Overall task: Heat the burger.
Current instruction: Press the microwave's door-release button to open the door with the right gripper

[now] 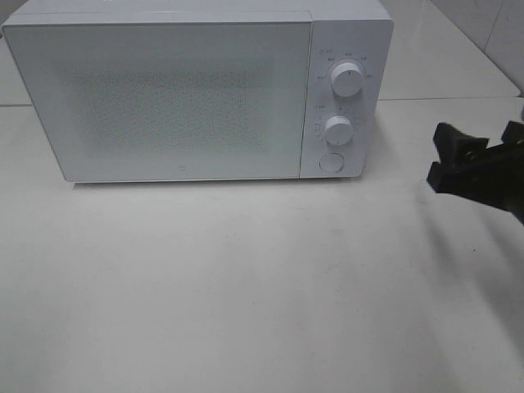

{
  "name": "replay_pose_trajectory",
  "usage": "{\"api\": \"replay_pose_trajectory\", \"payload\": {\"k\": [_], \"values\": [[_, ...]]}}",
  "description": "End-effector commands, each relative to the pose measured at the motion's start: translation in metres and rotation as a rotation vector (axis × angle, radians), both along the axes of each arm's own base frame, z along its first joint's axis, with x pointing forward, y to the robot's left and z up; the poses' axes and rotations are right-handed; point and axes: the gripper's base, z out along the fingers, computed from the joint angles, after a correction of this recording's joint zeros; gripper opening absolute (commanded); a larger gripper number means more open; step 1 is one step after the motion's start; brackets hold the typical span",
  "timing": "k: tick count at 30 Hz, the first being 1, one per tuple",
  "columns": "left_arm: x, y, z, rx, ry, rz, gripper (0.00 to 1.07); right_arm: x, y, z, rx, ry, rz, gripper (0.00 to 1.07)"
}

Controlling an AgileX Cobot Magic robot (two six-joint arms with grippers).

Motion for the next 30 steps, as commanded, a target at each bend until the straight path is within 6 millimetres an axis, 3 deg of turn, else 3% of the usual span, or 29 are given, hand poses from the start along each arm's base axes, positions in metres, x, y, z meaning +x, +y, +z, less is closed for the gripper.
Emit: {"api": "replay_pose_trajectory", "payload": {"k": [1,10,22,30], "values": [[-0.002,0.0,0.001,-0.004,-0.035,0.002,0.98,-0.003,0.014,-0.002,-0.016,-0.073,-0.011,0.75],[-0.002,0.0,0.001,-0.004,-0.035,0.002,0.98,-0.009,0.051,-0.021,-0.048,-0.011,0.027,0.75],[-0.002,0.0,0.001,-0.004,-0.035,0.002,0.98,-0.001,0.092,-0.025,-0.036,-0.013,0.0,0.75],[-0.002,0.0,0.001,-0.004,-0.035,0.002,0.98,0.004,0.1,-0.028,-0.033,-0.005,-0.015,0.75]]}}
